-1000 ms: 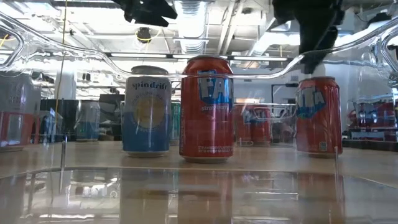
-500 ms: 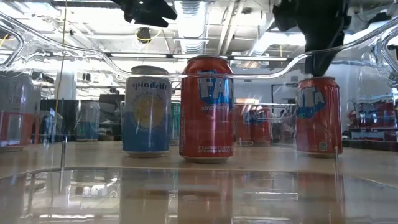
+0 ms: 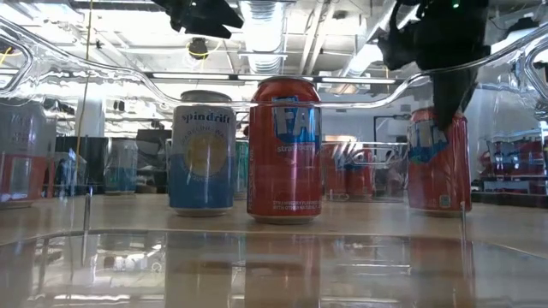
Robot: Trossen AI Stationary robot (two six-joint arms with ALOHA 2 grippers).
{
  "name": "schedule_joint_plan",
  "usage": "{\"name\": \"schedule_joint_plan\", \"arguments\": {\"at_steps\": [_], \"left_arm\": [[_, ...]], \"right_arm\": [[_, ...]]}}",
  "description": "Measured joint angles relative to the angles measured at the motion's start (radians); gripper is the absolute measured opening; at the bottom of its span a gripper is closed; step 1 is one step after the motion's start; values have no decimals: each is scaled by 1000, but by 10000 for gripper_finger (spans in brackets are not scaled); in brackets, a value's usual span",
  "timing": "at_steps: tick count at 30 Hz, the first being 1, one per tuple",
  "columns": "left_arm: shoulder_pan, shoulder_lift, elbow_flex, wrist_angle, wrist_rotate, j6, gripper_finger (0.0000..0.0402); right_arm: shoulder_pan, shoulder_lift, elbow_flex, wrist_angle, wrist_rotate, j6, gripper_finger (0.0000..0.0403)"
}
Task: Sort soda cans
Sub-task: Put the red soda can into the top right transparent bin
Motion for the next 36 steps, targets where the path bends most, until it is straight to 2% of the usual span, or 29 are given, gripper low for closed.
{"name": "schedule_joint_plan", "arguments": {"at_steps": [5,12,17,21,30,36], "left_arm": [[0,0,0,0,0,-3,338],[0,0,0,0,0,-8,338],[0,0,0,-1,0,-16,338],[0,0,0,-1,0,-19,338],[0,0,0,-2,0,-22,338],[0,0,0,-2,0,-22,338]], "right_arm": [[-7,0,-4,67,-4,-31,349],[-12,-3,-2,61,-6,-36,283],[-9,-1,10,35,-8,-65,277],[-11,3,91,-57,-12,-94,277],[-45,0,375,-203,105,-215,277],[-177,0,509,-236,219,-337,277]]}}
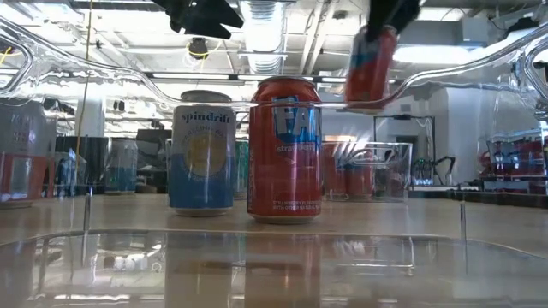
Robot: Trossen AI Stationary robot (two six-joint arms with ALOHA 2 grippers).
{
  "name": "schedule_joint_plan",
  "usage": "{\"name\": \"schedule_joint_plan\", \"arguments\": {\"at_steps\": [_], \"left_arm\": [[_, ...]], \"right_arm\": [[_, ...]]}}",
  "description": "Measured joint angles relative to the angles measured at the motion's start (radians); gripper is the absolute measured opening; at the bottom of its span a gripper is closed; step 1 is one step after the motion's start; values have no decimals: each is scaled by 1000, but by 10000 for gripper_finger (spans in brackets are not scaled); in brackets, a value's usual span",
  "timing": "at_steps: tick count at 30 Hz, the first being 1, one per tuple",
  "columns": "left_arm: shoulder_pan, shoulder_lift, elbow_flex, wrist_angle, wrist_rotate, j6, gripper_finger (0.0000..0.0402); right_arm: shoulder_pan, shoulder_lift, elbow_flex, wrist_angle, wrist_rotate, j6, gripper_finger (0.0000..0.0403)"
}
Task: Sort soda cans
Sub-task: Put the red soda can into the top right transparent bin
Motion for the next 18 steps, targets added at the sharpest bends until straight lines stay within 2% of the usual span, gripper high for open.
{"name": "schedule_joint_plan", "arguments": {"at_steps": [10,18], "left_arm": [[0,0,0,-34,0,0,338],[0,0,0,-44,0,0,338]], "right_arm": [[-328,21,-8,78,0,-188,276],[-450,77,-138,244,-104,-270,276]]}}
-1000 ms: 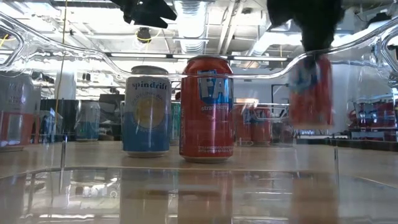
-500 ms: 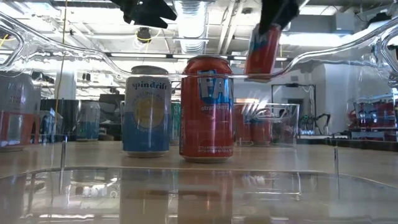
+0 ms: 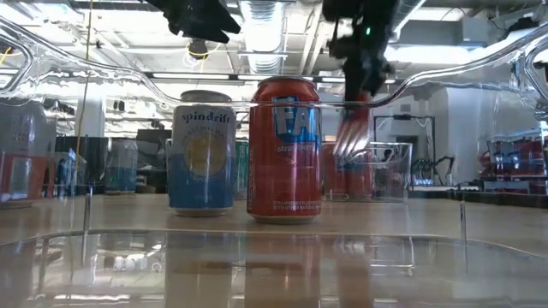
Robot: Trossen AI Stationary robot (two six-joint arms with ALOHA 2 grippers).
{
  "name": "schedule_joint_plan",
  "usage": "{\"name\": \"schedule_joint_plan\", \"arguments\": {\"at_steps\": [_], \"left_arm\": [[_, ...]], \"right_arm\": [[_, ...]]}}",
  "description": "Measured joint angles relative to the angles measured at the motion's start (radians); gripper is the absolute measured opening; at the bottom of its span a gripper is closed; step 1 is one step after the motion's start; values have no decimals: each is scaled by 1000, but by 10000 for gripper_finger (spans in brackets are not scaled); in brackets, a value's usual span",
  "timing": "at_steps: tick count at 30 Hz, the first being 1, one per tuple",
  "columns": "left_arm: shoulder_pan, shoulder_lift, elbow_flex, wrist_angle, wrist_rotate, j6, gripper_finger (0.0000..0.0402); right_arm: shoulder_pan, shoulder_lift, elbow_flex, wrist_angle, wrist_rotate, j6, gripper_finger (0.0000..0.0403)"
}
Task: Sort soda cans
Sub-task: Put the red soda can into the top right transparent bin
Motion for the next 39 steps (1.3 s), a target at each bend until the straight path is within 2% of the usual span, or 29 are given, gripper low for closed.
{"name": "schedule_joint_plan", "arguments": {"at_steps": [4,9,18,39], "left_arm": [[0,0,0,-23,0,0,338],[0,0,0,-21,0,2,338],[15,0,0,-20,-1,0,338],[15,0,0,-21,0,-4,338]], "right_arm": [[-22,32,-83,114,-57,-24,276],[-34,80,-136,183,-63,-42,276],[-50,166,-138,290,-61,-85,276],[-131,166,-140,346,-63,-108,285]]}}
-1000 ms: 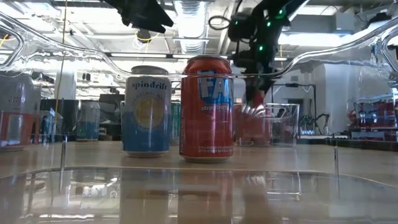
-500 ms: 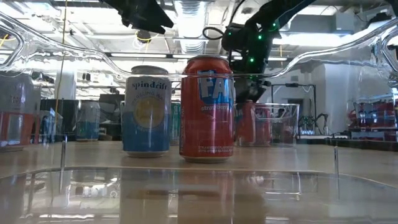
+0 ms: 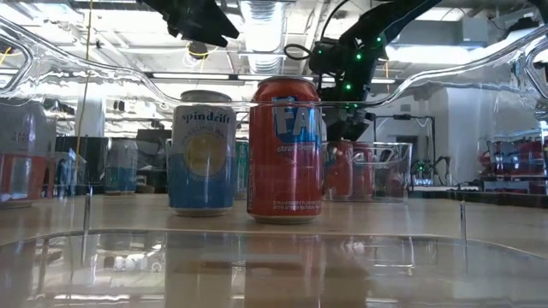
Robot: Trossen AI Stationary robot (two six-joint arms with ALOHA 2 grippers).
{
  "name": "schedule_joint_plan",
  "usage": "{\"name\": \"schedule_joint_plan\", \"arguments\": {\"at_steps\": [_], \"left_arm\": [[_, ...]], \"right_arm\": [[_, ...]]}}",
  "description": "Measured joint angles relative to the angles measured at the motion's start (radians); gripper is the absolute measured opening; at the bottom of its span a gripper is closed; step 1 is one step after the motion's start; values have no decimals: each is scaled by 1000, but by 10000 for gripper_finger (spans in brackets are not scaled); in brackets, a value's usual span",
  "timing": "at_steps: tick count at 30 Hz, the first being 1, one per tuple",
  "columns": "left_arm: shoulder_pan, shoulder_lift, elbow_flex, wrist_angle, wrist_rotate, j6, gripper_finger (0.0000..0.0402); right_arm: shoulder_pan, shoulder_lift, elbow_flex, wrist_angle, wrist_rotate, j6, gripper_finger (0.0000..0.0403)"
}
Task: Sort soda cans
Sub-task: Put the red soda can into the top right transparent bin, then adjust the red soda can in the top right transparent bin
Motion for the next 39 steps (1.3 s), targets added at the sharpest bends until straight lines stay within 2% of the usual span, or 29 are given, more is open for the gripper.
{"name": "schedule_joint_plan", "arguments": {"at_steps": [10,15,23,32,39], "left_arm": [[0,0,0,0,0,0,338],[0,0,0,0,0,-3,338],[0,0,0,-1,0,-3,338],[0,0,0,-7,0,-12,338],[-2,0,0,-8,0,-20,338]], "right_arm": [[23,-1,-1,32,-16,-18,362],[31,-2,-1,30,-18,-26,380],[41,-49,-1,20,-13,-21,381],[42,-228,-1,-82,98,0,379],[-31,-277,-78,-149,110,63,337]]}}
